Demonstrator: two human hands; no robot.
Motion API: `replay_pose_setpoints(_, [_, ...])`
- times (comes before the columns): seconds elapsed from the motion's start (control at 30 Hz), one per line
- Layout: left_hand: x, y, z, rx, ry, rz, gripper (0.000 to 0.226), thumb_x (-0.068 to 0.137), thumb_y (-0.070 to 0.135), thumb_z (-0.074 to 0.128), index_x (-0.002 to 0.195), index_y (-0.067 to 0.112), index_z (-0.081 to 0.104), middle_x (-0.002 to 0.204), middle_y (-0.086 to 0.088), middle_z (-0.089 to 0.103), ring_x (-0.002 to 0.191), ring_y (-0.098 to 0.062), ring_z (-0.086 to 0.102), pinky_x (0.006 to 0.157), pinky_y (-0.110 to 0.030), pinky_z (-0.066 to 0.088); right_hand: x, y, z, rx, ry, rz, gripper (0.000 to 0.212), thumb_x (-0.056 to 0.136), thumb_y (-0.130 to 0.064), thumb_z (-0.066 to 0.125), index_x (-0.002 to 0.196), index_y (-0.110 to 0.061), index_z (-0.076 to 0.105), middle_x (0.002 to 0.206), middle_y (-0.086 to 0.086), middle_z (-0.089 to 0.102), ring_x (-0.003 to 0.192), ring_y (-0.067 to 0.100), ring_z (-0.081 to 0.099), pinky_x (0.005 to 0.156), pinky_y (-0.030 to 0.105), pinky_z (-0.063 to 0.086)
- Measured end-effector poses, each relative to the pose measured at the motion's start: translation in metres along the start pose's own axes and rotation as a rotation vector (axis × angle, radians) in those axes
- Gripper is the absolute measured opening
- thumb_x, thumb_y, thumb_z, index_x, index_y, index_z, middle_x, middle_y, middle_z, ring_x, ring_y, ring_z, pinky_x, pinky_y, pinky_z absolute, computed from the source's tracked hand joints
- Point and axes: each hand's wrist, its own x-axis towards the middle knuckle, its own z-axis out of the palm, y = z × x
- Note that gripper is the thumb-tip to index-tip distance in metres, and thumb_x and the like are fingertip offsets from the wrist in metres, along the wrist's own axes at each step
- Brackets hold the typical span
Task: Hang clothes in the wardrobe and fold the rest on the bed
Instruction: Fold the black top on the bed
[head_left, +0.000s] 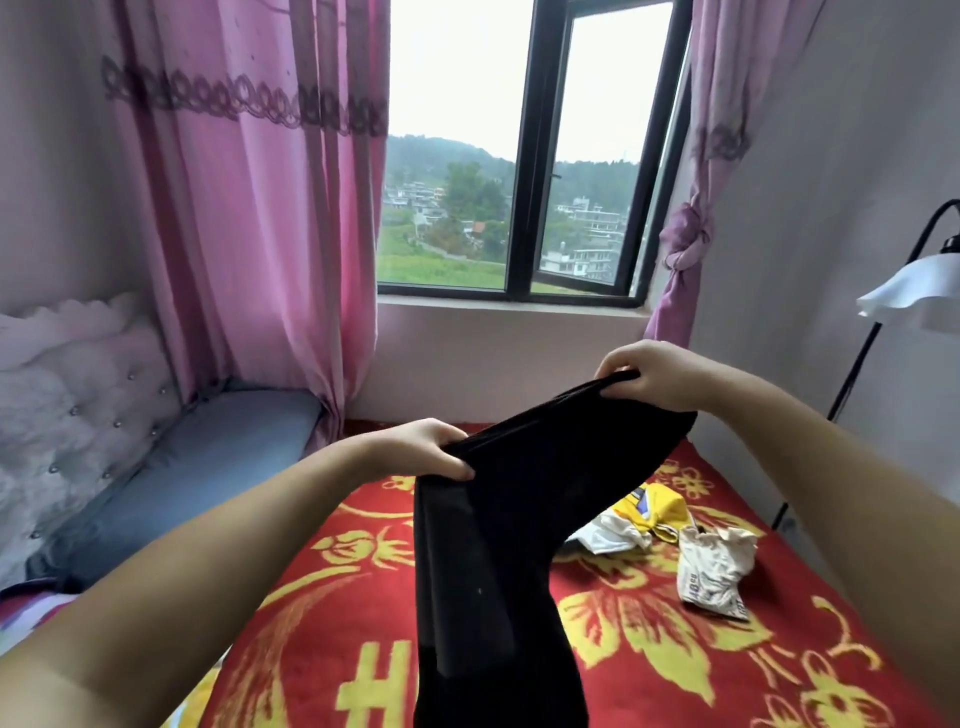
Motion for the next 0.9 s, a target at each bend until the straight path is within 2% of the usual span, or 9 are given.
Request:
replay_pose_setpoints(0.17, [0.007, -0.016, -0.005, 0.371, -0.07, -0.211, 0.027, 0.079, 0.019, 0.07, 0.104, 0.01, 0.068, 0.102, -0.003, 0.071, 0.1, -0.021, 0.067, 0.091, -0.034, 0.053, -0.021, 0.052, 0.027, -0.153, 0.072, 0.31, 0.022, 0.089, -0.016, 0.052, 0.098, -0.029, 0.067, 0.103, -0.001, 0.066, 0.095, 0.024, 0.057, 0.082, 0.038, 0.049])
replay_pose_setpoints(0.3, [0.0, -0.027, -0.016, 0.559, -0.073, -0.31, 0.017, 0.077, 0.024, 0.069, 0.092, 0.018, 0.067, 0.092, 0.001, 0.07, 0.082, -0.015, 0.067, 0.073, -0.025, 0.054, -0.038, 0.077, 0.049, -0.257, 0.125, 0.525, 0.031, 0.086, -0.014, 0.046, 0.102, -0.034, 0.064, 0.109, 0.002, 0.065, 0.1, 0.028, 0.058, 0.073, 0.033, 0.043])
replay_pose_setpoints(0.43, [-0.002, -0.011, -0.019, 0.604, 0.024, -0.182, 0.014, 0.077, 0.022, 0.069, 0.09, 0.019, 0.069, 0.083, 0.001, 0.07, 0.076, -0.015, 0.065, 0.07, -0.024, 0.05, -0.04, 0.078, 0.064, -0.352, 0.012, 0.686, 0.03, 0.087, -0.015, 0.045, 0.11, -0.029, 0.06, 0.12, 0.007, 0.063, 0.112, 0.029, 0.058, 0.079, 0.032, 0.043])
replay_pose_setpoints(0.5, [0.006, 0.012, -0.013, 0.661, 0.111, -0.003, 0.016, 0.078, 0.022, 0.07, 0.09, 0.014, 0.068, 0.077, 0.003, 0.064, 0.072, -0.014, 0.059, 0.065, -0.024, 0.044, -0.032, 0.063, 0.068, -0.313, -0.244, 0.557, 0.061, 0.089, -0.025, 0.056, 0.146, -0.023, 0.033, 0.144, 0.012, 0.045, 0.131, 0.029, 0.044, 0.1, 0.033, 0.041])
replay_pose_setpoints(0.57, [0.013, 0.04, -0.003, 0.701, 0.158, 0.17, 0.013, 0.078, 0.021, 0.07, 0.086, 0.012, 0.063, 0.071, 0.006, 0.057, 0.069, -0.014, 0.053, 0.062, -0.024, 0.038, -0.022, 0.024, 0.07, 0.024, -0.411, 0.306, 0.099, 0.083, -0.038, 0.07, 0.154, -0.029, 0.001, 0.156, 0.011, 0.023, 0.143, 0.025, 0.027, 0.115, 0.035, 0.025])
replay_pose_setpoints(0.6, [0.016, 0.055, 0.001, 0.703, 0.161, 0.247, 0.012, 0.078, 0.019, 0.07, 0.085, 0.015, 0.061, 0.07, 0.01, 0.055, 0.069, -0.013, 0.052, 0.062, -0.024, 0.037, -0.016, 0.002, 0.071, 0.271, -0.417, 0.208, 0.103, 0.081, -0.036, 0.074, 0.154, -0.03, 0.001, 0.156, 0.006, 0.024, 0.142, 0.022, 0.028, 0.117, 0.035, 0.024])
replay_pose_setpoints(0.67, [0.02, 0.078, 0.008, 0.652, 0.176, 0.362, 0.017, 0.077, 0.015, 0.069, 0.092, 0.02, 0.062, 0.074, 0.013, 0.056, 0.07, -0.009, 0.053, 0.064, -0.025, 0.039, -0.007, -0.032, 0.077, 0.607, -0.278, 0.061, 0.08, 0.083, -0.016, 0.073, 0.149, -0.017, 0.028, 0.138, 0.0, 0.049, 0.124, 0.01, 0.049, 0.108, 0.029, 0.036])
replay_pose_setpoints(0.77, [0.02, 0.087, 0.007, 0.457, 0.276, 0.409, 0.022, 0.079, 0.013, 0.067, 0.1, 0.016, 0.06, 0.081, 0.006, 0.06, 0.073, -0.013, 0.054, 0.065, -0.025, 0.043, -0.002, -0.051, 0.071, 0.786, -0.051, 0.053, 0.021, 0.087, 0.003, 0.06, 0.108, 0.005, 0.063, 0.088, 0.008, 0.059, 0.083, 0.017, 0.055, 0.079, 0.031, 0.043])
replay_pose_setpoints(0.9, [0.014, 0.06, -0.005, 0.442, 0.271, 0.225, 0.017, 0.079, 0.011, 0.064, 0.095, 0.009, 0.065, 0.082, -0.005, 0.064, 0.075, -0.018, 0.058, 0.069, -0.03, 0.048, -0.007, -0.036, 0.044, 0.888, 0.139, 0.087, 0.023, 0.086, 0.004, 0.059, 0.089, -0.015, 0.073, 0.077, -0.002, 0.07, 0.071, 0.009, 0.066, 0.07, 0.021, 0.055])
